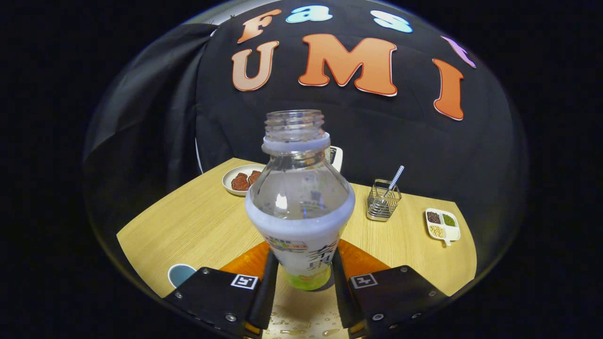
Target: Take the bottle from table, then pour the juice into the cup, finally place the bottle on the coaster
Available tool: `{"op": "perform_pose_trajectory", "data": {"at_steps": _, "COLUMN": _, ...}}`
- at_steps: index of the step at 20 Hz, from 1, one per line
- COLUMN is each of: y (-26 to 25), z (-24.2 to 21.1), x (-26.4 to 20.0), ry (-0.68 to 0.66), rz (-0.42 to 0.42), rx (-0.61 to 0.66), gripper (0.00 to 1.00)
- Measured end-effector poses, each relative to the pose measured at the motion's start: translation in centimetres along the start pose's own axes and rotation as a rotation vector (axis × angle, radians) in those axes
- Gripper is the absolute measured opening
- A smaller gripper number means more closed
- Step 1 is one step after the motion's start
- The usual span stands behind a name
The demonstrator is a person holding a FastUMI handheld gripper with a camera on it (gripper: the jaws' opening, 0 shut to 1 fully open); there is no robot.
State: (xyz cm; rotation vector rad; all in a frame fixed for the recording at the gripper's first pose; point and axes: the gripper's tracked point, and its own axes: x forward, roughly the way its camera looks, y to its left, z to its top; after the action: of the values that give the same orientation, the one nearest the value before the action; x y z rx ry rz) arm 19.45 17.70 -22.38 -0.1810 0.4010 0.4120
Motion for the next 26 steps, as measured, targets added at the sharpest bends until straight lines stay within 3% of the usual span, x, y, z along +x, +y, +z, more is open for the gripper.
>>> {"op": "perform_pose_trajectory", "data": {"at_steps": 8, "y": -1.2, "z": -5.1, "x": 4.6, "ry": 0.062, "rz": 0.012, "rx": 0.061, "gripper": 0.57}}
{"op": "perform_pose_trajectory", "data": {"at_steps": 17, "y": -2.0, "z": -6.4, "x": 6.0, "ry": 0.041, "rz": 0.001, "rx": 0.082, "gripper": 0.58}}
{"op": "perform_pose_trajectory", "data": {"at_steps": 22, "y": -2.1, "z": -7.1, "x": 5.4, "ry": 0.063, "rz": -0.012, "rx": 0.042, "gripper": 0.67}}
{"op": "perform_pose_trajectory", "data": {"at_steps": 26, "y": -2.0, "z": -6.7, "x": 4.4, "ry": 0.056, "rz": -0.014, "rx": 0.060, "gripper": 0.85}}
